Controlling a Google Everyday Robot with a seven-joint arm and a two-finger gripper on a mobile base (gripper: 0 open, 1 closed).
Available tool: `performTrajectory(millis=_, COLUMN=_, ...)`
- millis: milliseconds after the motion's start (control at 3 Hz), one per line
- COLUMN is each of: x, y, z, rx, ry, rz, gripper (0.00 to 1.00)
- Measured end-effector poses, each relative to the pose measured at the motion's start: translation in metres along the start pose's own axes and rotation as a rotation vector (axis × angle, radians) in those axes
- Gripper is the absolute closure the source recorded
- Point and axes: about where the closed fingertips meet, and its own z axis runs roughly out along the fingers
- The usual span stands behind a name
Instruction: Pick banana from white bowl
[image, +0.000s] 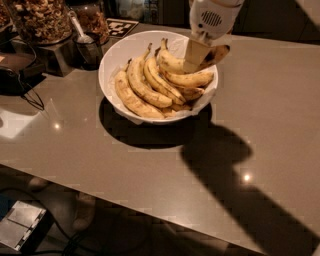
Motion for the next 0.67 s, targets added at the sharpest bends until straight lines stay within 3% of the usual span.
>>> performTrajectory(millis=333, x=0.0012, y=0.0045, z=-0.0181, rx=-0.015, ry=-0.068, rz=-0.015, gripper=1.00)
performTrajectory(millis=667, x=0.0049, y=0.0138, z=-0.0260, rx=-0.091, ry=-0.139, rz=-0.059, gripper=1.00)
